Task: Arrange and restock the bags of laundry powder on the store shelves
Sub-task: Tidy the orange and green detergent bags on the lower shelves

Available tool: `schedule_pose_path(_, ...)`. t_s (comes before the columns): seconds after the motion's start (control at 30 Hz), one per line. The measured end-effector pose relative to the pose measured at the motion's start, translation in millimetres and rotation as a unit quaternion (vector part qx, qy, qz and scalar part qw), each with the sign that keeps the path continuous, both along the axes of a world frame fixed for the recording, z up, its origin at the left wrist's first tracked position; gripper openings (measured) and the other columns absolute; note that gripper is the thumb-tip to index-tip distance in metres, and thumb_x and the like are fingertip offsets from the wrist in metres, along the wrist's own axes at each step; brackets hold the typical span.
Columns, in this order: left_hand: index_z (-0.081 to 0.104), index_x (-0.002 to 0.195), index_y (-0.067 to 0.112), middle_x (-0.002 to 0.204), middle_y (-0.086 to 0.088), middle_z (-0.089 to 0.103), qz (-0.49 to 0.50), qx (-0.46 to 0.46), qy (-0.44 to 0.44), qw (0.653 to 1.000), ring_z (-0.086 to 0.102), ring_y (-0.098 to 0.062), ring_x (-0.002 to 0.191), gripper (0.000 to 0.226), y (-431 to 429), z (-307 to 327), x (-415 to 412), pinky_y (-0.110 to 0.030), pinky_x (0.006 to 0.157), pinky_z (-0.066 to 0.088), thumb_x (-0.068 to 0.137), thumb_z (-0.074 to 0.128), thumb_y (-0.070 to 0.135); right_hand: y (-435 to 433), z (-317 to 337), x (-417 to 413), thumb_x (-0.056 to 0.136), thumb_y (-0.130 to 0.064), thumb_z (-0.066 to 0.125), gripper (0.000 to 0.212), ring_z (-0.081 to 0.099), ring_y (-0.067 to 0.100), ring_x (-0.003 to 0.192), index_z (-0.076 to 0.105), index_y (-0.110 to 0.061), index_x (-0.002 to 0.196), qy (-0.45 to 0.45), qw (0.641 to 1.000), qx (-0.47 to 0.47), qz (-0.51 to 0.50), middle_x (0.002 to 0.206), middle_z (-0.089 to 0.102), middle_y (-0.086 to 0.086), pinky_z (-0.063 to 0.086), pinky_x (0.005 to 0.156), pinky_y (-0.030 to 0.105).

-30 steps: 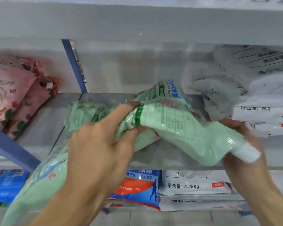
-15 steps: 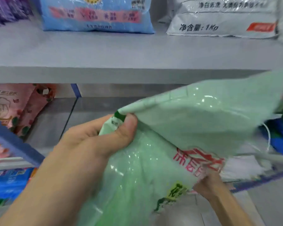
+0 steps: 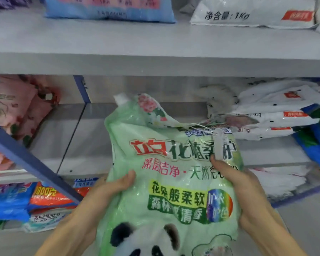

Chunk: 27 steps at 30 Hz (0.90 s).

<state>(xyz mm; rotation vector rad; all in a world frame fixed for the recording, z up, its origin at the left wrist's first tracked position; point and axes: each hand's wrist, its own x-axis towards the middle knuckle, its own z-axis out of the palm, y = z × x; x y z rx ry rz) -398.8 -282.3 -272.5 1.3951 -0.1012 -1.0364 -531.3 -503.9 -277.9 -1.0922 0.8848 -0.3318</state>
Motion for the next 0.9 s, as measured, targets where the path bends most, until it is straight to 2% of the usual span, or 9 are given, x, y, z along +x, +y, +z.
schedule_pose_path(0.1,0.08,0.098,0.008,0.104,-0.024,0.076,0.008,-0.018,0.034,0.999,0.075,-0.043,0.09,0.06,1.0,-5.2,14.4,-0.049,0.076,0.062,0.04,0.094,0.006,-0.7,20.1,15.5,0.052,-0.036,0.088,0.07,0.078,0.036,0.085,0.071,-0.016,0.117,-0.017,0.999,-0.008,0.037,0.098,0.08,0.014,0.058,0.087,0.05)
schedule_pose_path(0.3,0.06,0.133,-0.002,0.126,-0.028,0.066,0.14,-0.029,0.013,0.99,0.066,-0.039,0.116,0.032,-21.3,-1.7,98.4,-0.036,0.09,0.055,0.103,0.053,0.007,-46.2,43.0,97.3,0.086,-0.038,0.074,0.027,0.07,0.021,0.05,0.07,-0.014,0.096,-0.029,0.996,-0.037,0.08,0.07,0.076,0.007,0.059,0.048,0.033)
schedule_pose_path(0.4,0.072,0.092,0.002,0.074,-0.015,0.075,0.17,-0.01,-0.063,0.983,0.073,-0.023,0.062,0.024,-38.7,-4.8,141.0,-0.028,0.063,0.059,0.102,0.055,0.016,-69.1,35.6,142.0,0.095,-0.037,0.069,0.026,0.074,0.02,0.066,0.073,-0.015,0.108,-0.054,0.988,-0.094,0.11,0.094,0.079,0.008,0.063,0.074,0.039)
schedule_pose_path(0.47,0.074,0.086,0.005,0.084,-0.013,0.075,0.162,0.065,-0.115,0.978,0.07,-0.026,0.074,0.023,-51.7,-14.4,161.9,-0.041,0.086,0.059,0.088,0.072,0.028,-76.6,19.2,164.7,0.094,-0.046,0.068,0.035,0.076,0.021,0.077,0.072,-0.017,0.113,-0.057,0.977,-0.144,0.145,0.105,0.077,0.01,0.061,0.085,0.042)
schedule_pose_path(0.57,0.071,0.103,0.009,0.116,-0.011,0.068,0.146,0.179,-0.253,0.939,0.064,-0.027,0.106,0.042,-55.6,-35.4,165.4,-0.041,0.099,0.05,0.075,0.075,0.04,-92.7,-18.0,179.5,0.067,-0.081,0.073,0.09,0.066,0.024,0.12,0.065,-0.022,0.134,0.021,0.965,-0.185,0.186,0.135,0.067,0.004,0.049,0.11,0.043)
schedule_pose_path(0.63,0.063,0.117,0.013,0.117,-0.006,0.062,0.154,0.267,-0.28,0.909,0.061,-0.029,0.114,0.06,-57.4,-37.2,153.8,-0.039,0.098,0.047,0.076,0.079,0.053,-92.3,-26.6,166.1,0.069,-0.087,0.066,0.083,0.064,0.017,0.124,0.067,-0.033,0.132,0.061,0.951,-0.202,0.226,0.134,0.068,-0.007,0.043,0.115,0.039)
schedule_pose_path(0.7,0.054,0.119,0.017,0.109,-0.002,0.055,0.133,0.347,-0.305,0.877,0.058,-0.028,0.111,0.066,-51.9,-37.0,134.1,-0.033,0.09,0.044,0.077,0.077,0.063,-85.8,-26.9,150.0,0.091,-0.065,0.062,0.044,0.075,0.009,0.099,0.077,-0.029,0.11,0.076,0.96,-0.163,0.216,0.107,0.079,-0.009,0.054,0.101,0.029)
schedule_pose_path(0.8,0.052,0.108,0.02,0.103,0.002,0.057,0.112,0.387,-0.312,0.861,0.058,-0.025,0.098,0.069,-41.0,-41.3,120.1,-0.03,0.083,0.043,0.068,0.08,0.068,-79.2,-36.4,137.5,0.092,-0.057,0.063,0.036,0.071,0.018,0.068,0.069,-0.026,0.075,0.099,0.961,-0.197,0.167,0.079,0.074,0.002,0.057,0.073,0.023)
schedule_pose_path(0.9,0.072,0.092,0.008,0.086,-0.007,0.078,0.179,0.291,-0.243,0.908,0.074,-0.028,0.078,0.052,-34.8,-44.8,129.1,-0.04,0.081,0.06,0.067,0.09,0.049,-67.1,-34.1,140.9,0.093,-0.05,0.068,0.034,0.058,0.005,0.04,0.06,-0.022,0.074,0.105,0.963,-0.222,0.115,0.064,0.06,-0.004,0.044,0.04,0.011)
